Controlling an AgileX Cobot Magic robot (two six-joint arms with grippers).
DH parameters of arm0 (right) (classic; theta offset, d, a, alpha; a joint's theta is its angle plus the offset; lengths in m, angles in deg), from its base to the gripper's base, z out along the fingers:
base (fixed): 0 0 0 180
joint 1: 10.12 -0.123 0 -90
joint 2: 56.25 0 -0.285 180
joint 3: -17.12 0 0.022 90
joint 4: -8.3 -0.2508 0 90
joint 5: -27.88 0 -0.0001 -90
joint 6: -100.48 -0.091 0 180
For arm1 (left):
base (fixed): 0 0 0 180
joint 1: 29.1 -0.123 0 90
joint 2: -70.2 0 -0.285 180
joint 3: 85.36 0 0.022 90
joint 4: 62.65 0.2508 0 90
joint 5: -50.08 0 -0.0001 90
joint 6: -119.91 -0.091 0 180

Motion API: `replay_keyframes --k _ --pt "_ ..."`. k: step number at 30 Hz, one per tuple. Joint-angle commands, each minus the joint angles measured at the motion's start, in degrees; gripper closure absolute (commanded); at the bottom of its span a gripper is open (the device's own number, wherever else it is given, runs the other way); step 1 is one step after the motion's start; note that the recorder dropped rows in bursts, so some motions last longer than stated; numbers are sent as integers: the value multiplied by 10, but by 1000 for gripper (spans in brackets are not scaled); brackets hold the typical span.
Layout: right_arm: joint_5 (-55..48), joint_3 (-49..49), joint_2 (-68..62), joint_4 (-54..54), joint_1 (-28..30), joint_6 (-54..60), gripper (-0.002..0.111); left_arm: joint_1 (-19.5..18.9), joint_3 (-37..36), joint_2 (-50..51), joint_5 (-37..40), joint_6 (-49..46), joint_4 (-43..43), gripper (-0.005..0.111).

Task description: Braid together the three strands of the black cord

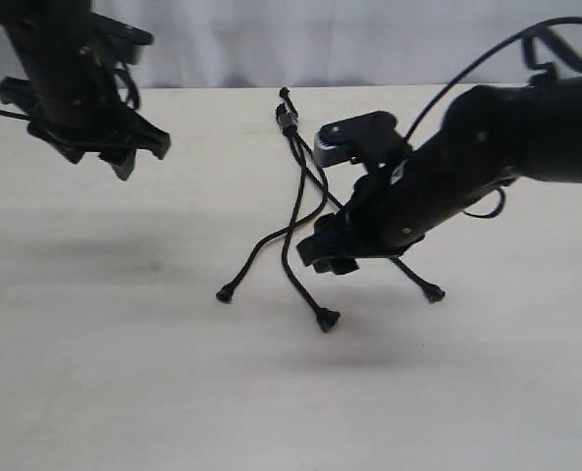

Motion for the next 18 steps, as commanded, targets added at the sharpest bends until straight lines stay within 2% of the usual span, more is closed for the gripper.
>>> replay_keyframes --k 1,9,11,13,17,18 --pt "-33 -46 -76 93 -38 -60 46 -58 -58 -57 -31 -95 -114 52" --pt "-30 -72 -162 107 -53 -87 46 -64 -148 -95 -97 -89 -106 52" --pt "-35 -72 -168 126 -53 -98 50 -64 -161 -95 -116 -89 -106 52" --pt "-46 -72 -169 134 -53 -98 64 -64 -174 -95 -136 -89 -109 52" --pt "-85 -74 -167 169 -53 -96 105 -64 -193 -95 -165 -89 -129 61" --pt "-108 -79 -167 175 -51 -96 104 -64 -199 -95 -174 -89 -135 65"
